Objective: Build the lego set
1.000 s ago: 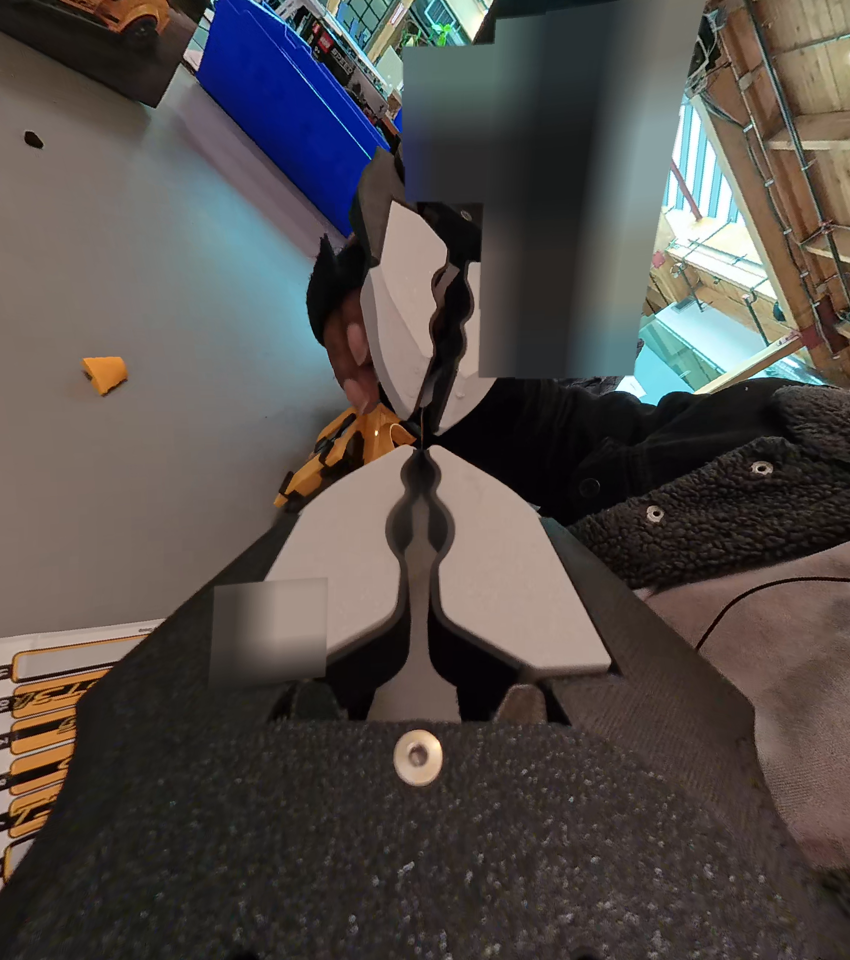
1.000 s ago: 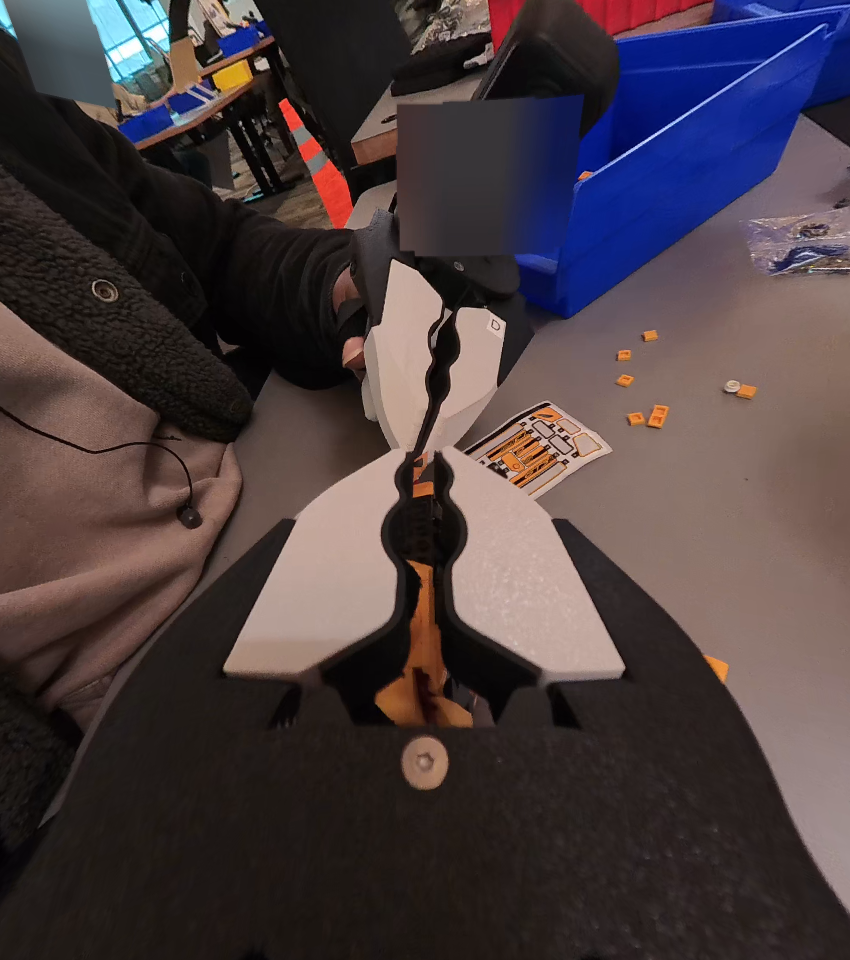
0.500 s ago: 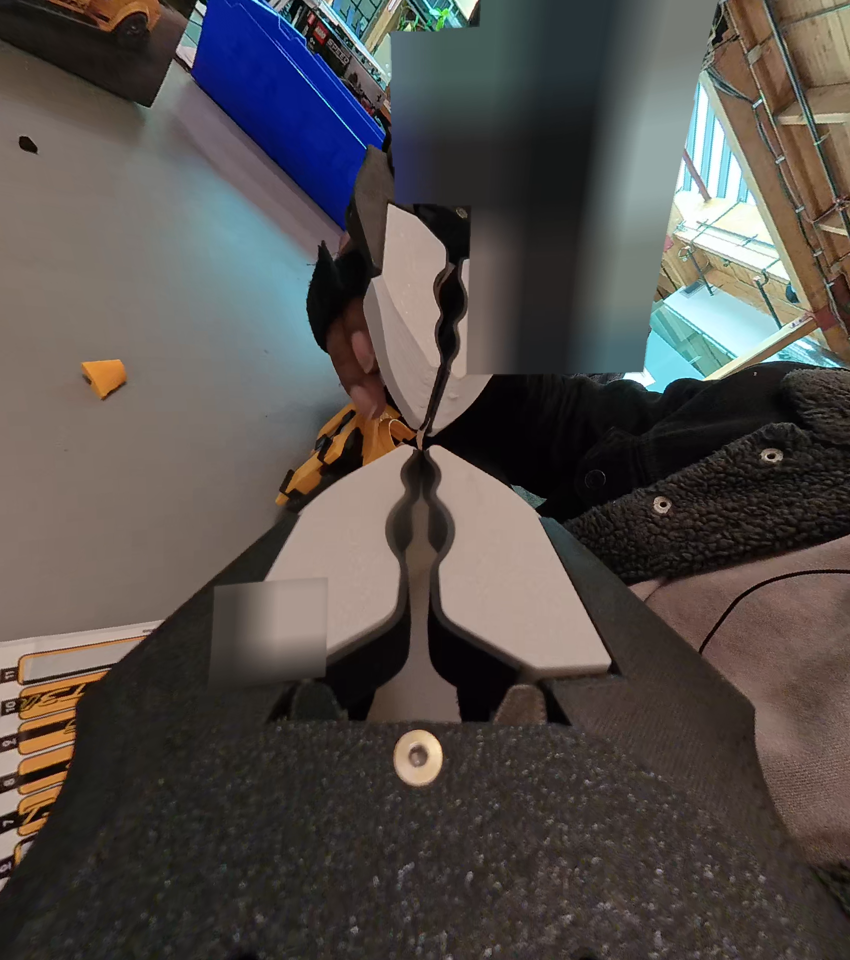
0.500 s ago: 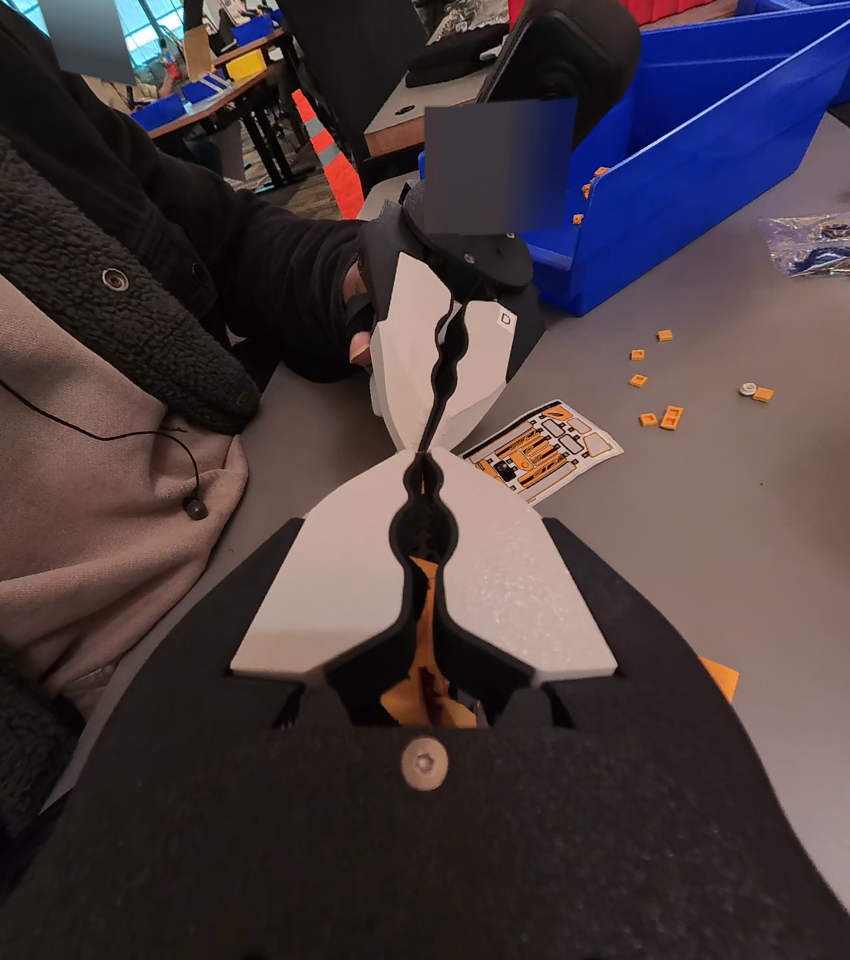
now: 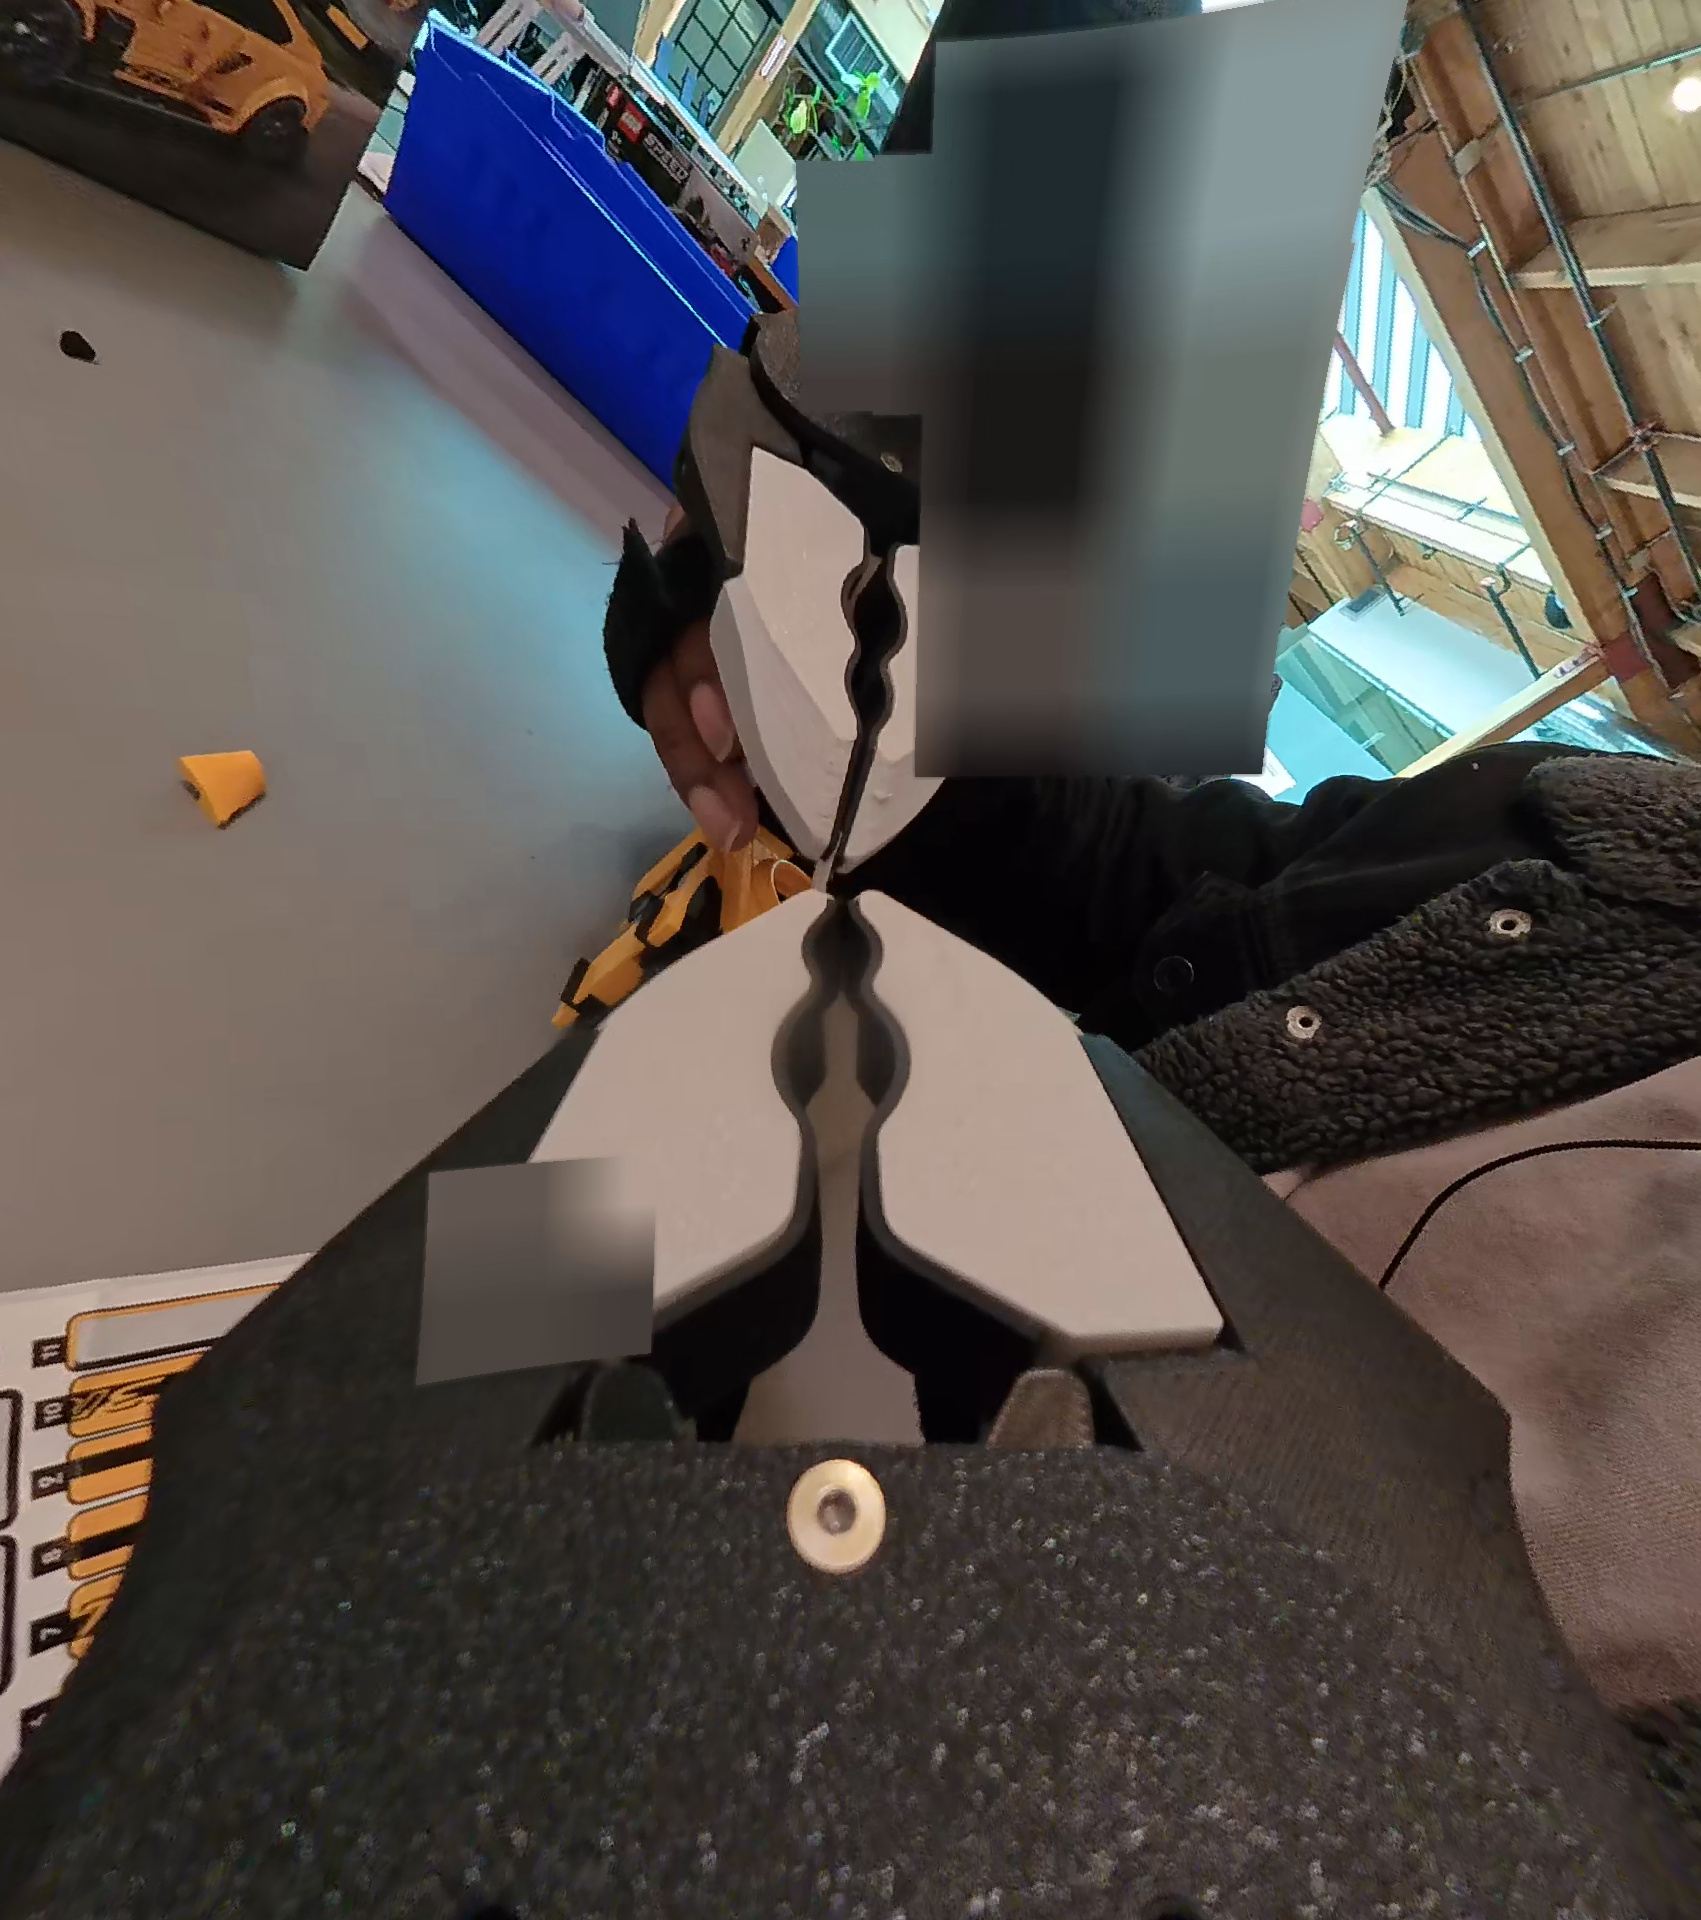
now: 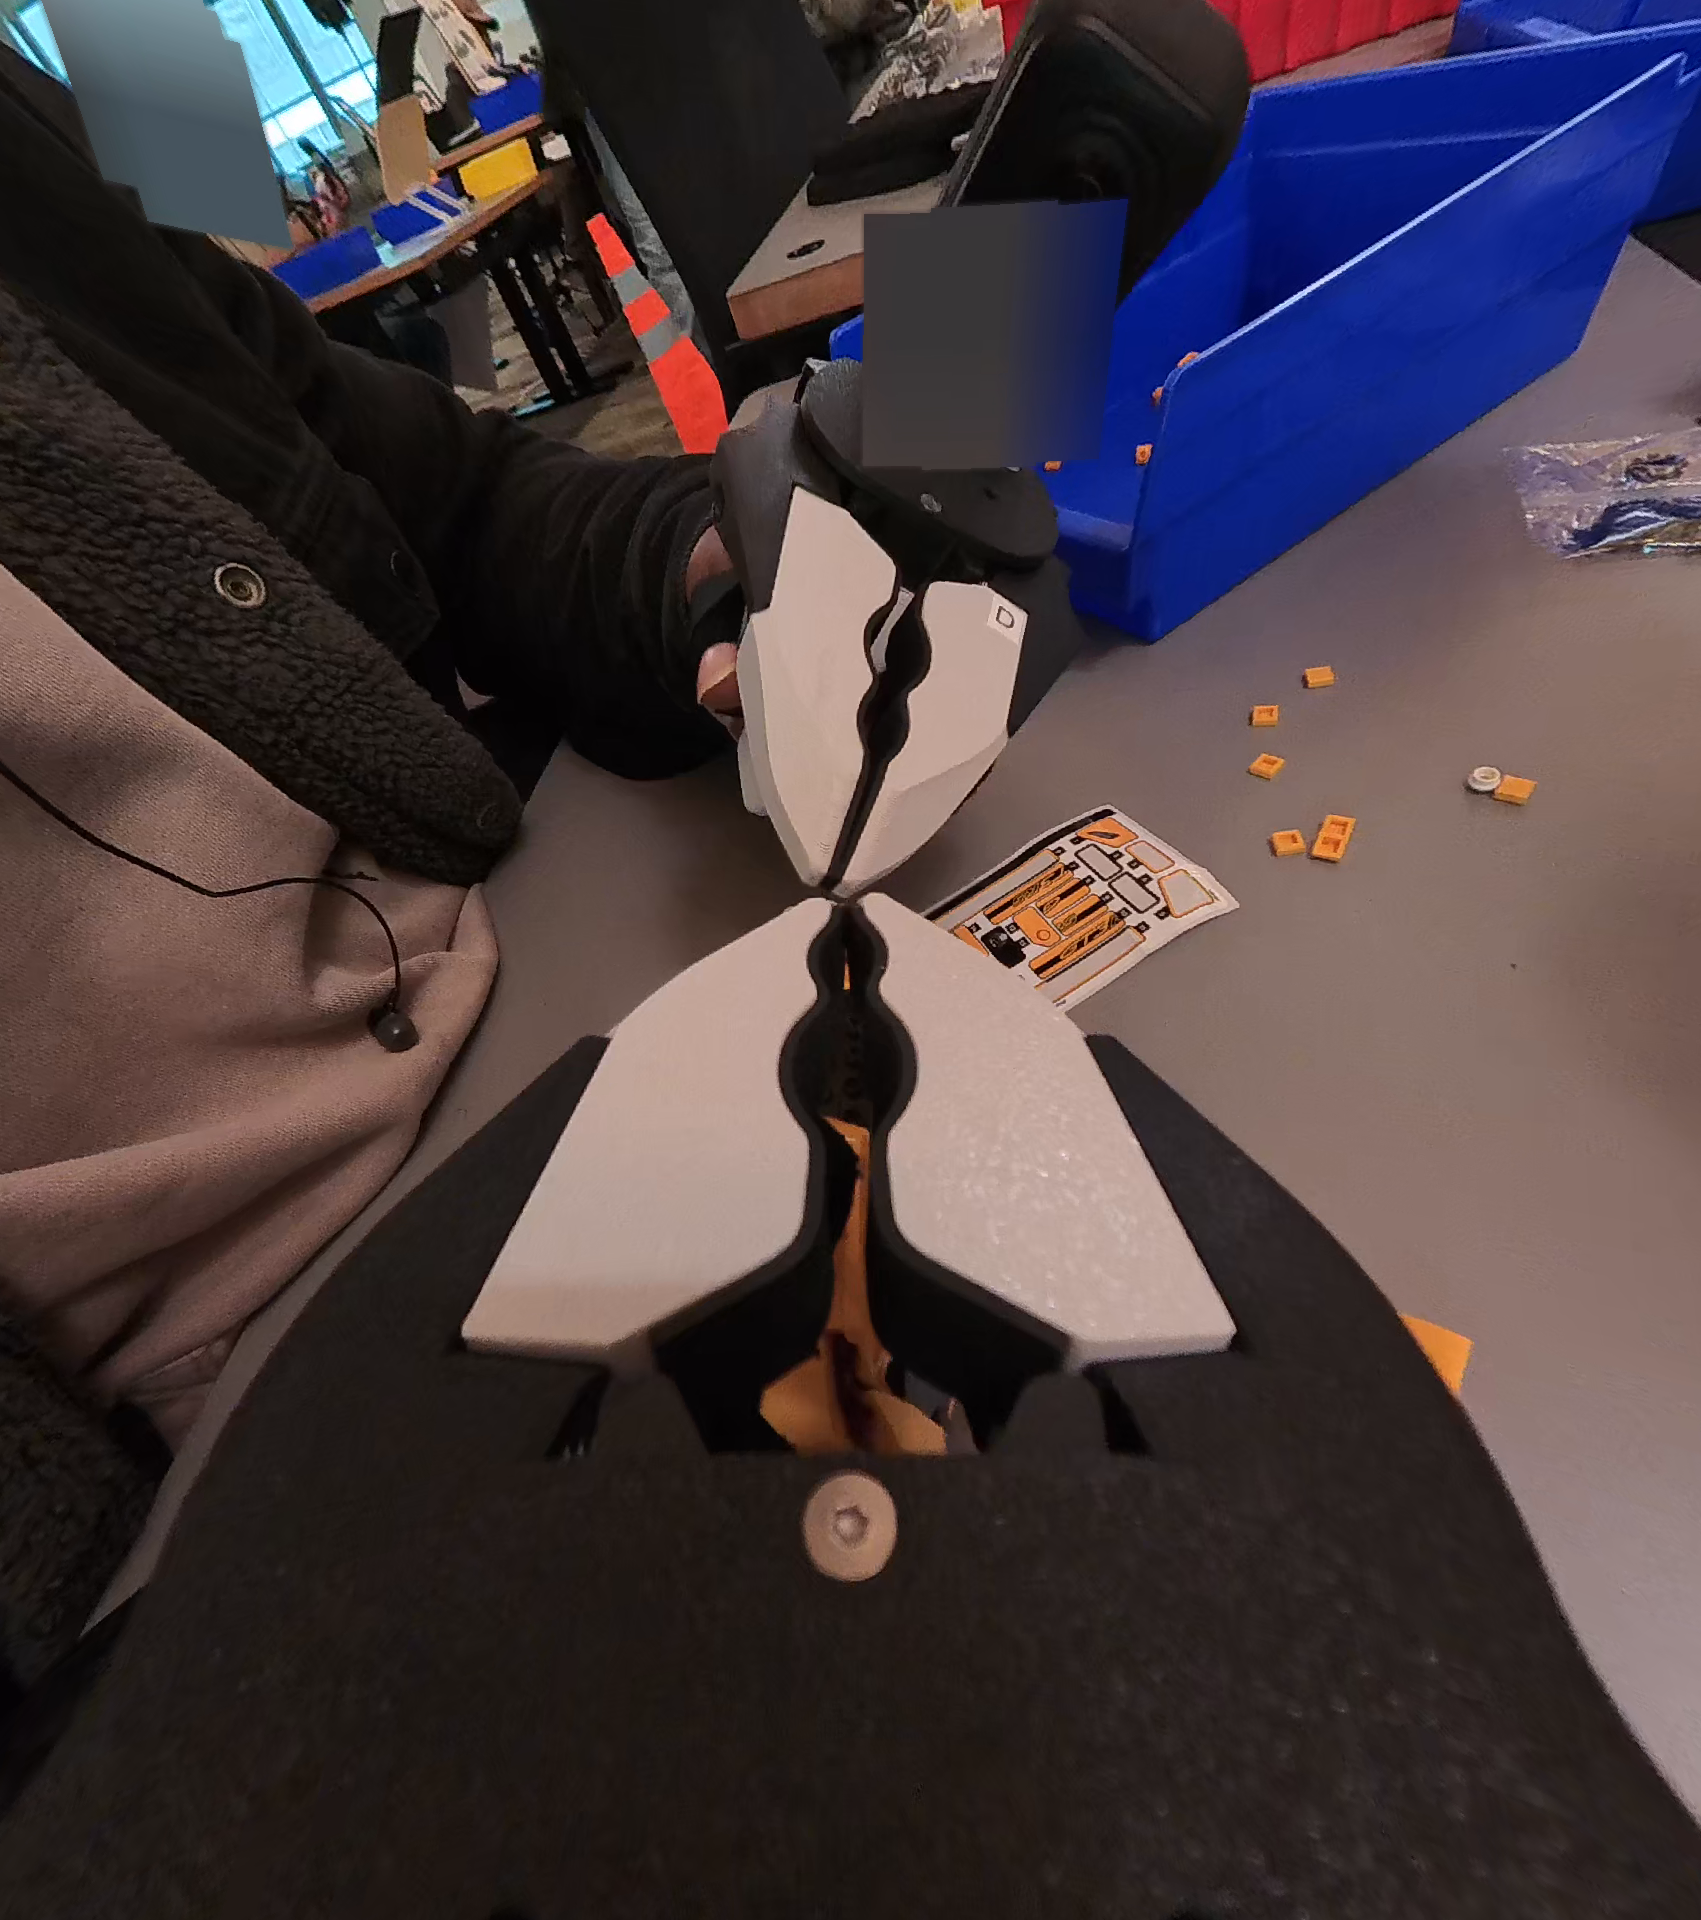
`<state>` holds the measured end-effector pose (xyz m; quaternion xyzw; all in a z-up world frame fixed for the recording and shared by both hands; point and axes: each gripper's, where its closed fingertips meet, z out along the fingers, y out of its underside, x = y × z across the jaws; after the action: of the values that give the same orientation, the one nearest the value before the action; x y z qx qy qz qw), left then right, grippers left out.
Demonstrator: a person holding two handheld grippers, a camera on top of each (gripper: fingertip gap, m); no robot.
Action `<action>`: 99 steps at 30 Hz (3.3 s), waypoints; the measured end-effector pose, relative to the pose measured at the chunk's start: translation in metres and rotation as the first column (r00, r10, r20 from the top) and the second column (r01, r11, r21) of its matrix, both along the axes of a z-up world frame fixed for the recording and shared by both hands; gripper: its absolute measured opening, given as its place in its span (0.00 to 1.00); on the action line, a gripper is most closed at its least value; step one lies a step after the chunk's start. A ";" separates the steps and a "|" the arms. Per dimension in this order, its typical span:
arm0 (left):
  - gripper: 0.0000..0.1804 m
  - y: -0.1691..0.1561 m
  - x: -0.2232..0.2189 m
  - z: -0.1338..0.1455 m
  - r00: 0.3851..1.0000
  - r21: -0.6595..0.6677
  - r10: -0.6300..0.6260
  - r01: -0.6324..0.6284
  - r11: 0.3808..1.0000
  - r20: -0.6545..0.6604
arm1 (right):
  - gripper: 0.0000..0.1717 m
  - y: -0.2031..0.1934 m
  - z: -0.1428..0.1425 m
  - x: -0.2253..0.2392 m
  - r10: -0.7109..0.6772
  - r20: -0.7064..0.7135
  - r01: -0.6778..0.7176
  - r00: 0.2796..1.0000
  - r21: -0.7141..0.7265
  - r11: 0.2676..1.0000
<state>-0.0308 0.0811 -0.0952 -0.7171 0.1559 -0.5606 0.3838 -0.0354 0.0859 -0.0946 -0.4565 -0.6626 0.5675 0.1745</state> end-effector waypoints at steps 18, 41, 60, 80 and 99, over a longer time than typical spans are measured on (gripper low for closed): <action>0.01 0.000 0.005 -0.007 0.992 0.081 0.019 -0.009 0.997 -0.121 | 0.00 -0.004 0.001 0.003 0.032 0.017 -0.031 0.999 -0.040 0.999; 0.00 -0.001 0.009 -0.007 0.995 0.014 0.024 -0.023 1.000 -0.097 | 0.02 -0.004 -0.001 0.004 0.037 0.037 -0.036 0.999 -0.044 0.998; 0.00 0.002 0.019 -0.005 0.998 -0.188 0.050 -0.041 0.981 0.043 | 0.04 0.009 -0.004 0.021 0.138 0.141 -0.125 0.980 -0.096 0.988; 0.00 0.002 0.021 -0.007 0.999 -0.181 0.036 -0.029 0.983 0.032 | 0.00 0.004 -0.003 0.022 0.189 0.171 -0.164 0.967 -0.148 0.975; 0.05 -0.006 0.011 -0.027 0.870 0.156 0.010 0.077 0.985 -0.493 | 0.00 -0.003 -0.028 0.037 0.304 0.685 -0.198 0.663 -0.231 0.953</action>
<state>-0.0193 0.0748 -0.1223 -0.7978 0.3082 -0.3507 0.3815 0.0020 0.0831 -0.1231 -0.5553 -0.6940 0.4089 -0.2072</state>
